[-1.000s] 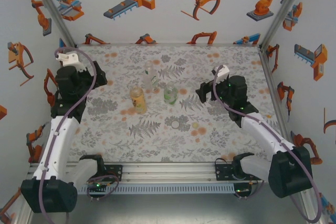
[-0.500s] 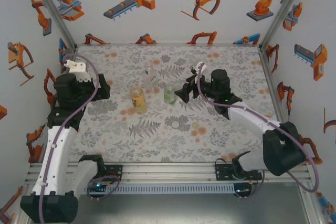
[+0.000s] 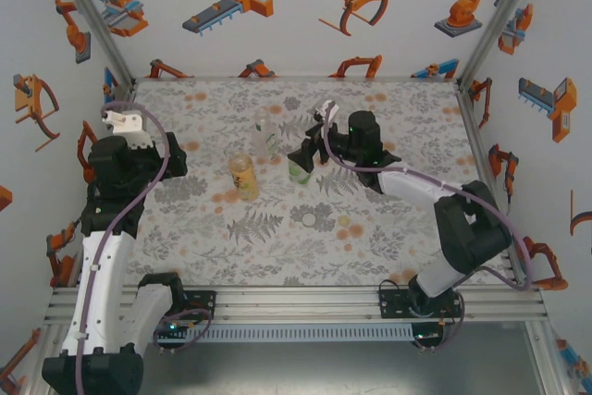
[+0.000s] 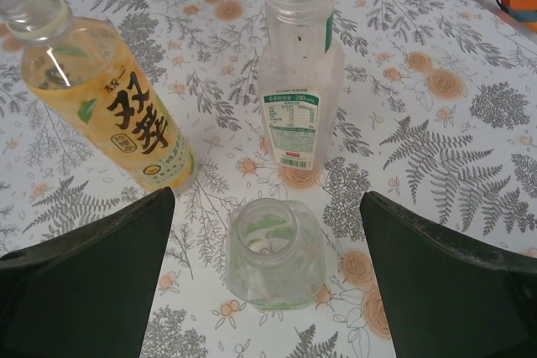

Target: Screw on the bottle caps

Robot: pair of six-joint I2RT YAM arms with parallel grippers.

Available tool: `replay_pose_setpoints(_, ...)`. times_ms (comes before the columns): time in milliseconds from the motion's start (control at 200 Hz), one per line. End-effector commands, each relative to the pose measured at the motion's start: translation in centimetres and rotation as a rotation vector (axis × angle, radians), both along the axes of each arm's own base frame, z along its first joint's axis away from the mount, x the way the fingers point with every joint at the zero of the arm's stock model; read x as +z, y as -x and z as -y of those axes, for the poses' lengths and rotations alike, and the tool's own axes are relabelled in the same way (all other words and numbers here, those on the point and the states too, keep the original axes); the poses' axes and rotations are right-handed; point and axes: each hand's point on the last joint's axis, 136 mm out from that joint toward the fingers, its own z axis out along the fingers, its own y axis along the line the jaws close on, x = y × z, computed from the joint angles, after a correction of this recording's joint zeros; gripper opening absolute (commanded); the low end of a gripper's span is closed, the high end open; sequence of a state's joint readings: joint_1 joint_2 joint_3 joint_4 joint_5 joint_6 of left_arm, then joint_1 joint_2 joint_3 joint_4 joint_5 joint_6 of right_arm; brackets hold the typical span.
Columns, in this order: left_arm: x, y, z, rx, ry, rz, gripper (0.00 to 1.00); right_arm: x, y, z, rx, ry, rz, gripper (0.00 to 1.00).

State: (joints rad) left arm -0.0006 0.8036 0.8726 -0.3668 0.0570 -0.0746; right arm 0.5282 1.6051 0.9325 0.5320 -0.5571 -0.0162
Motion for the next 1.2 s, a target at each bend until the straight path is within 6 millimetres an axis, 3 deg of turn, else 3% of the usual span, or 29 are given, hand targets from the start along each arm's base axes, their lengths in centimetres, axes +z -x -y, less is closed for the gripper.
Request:
replay_pose_setpoints(0, 0.2, 0.0, -0.2, 0.005, 0.024, 0.013, 0.97, 0.2, 0.0, -0.7, 0.015, -0.025, 0.050, 0.82)
replay_pose_setpoints(310, 0.1, -0.1, -0.2, 0.003, 0.037, 0.009, 0.97, -4.2, 0.1, -1.1, 0.029, -0.010, 0.022, 0.81)
replay_pose_setpoints(581, -0.4, -0.3, -0.1, 0.000, 0.042, -0.009, 0.97, -6.3, 0.2, -1.2, 0.030, -0.026, 0.032, 0.76)
replay_pose_setpoints(921, -1.1, -0.7, 0.2, -0.018, 0.047, -0.041, 0.97, -7.5, -0.1, -1.4, 0.031, -0.029, 0.016, 0.64)
replay_pose_setpoints(1197, -0.7, -0.6, 0.2, -0.016, 0.051, -0.023, 0.97, -7.5, 0.0, -1.4, 0.034, -0.035, 0.017, 0.54)
